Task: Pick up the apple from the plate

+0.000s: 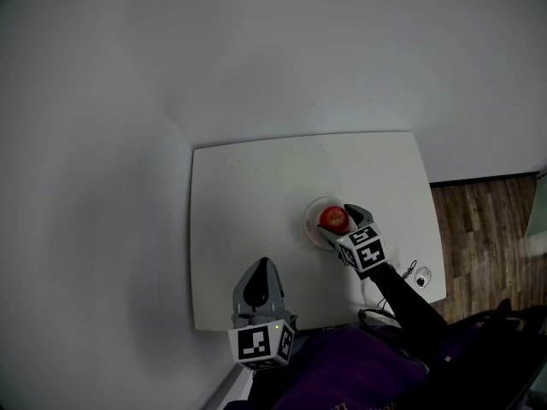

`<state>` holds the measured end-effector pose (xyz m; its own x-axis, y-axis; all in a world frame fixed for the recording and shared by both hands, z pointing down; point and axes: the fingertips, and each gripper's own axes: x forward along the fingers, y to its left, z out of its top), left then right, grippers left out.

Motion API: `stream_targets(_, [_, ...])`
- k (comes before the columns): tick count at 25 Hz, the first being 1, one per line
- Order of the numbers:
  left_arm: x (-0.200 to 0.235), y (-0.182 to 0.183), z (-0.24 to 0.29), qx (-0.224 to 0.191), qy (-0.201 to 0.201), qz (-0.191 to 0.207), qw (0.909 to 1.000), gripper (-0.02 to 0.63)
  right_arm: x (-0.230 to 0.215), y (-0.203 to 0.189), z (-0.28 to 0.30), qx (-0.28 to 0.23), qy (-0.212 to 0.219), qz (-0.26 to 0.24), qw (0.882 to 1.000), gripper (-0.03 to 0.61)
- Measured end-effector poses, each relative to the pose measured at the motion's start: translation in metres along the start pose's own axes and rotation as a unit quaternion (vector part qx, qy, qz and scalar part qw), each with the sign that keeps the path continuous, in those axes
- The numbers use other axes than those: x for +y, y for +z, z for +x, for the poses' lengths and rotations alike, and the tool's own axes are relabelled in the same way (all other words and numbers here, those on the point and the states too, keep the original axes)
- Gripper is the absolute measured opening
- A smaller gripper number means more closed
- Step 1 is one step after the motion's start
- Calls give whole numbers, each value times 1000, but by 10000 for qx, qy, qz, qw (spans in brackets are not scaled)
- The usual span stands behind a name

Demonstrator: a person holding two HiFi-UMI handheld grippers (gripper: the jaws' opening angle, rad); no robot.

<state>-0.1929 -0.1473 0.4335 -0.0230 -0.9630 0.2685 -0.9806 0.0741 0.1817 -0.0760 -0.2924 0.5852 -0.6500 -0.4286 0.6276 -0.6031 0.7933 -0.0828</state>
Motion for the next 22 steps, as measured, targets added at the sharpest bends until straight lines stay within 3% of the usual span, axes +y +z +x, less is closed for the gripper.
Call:
stream_targets(9, [2, 5, 4, -130, 38, -199, 9997, 5, -4, -3, 3, 125, -59, -10, 9999, 367])
stream_targets(15, [3, 6, 6, -126, -20, -132, 9998, 6, -4, -4, 1, 266, -171, -157, 9994, 364])
stream_targets(22, [2, 7, 5, -162, -19, -185, 9997, 5, -6, 4, -5, 86, -321, -174, 9993, 364])
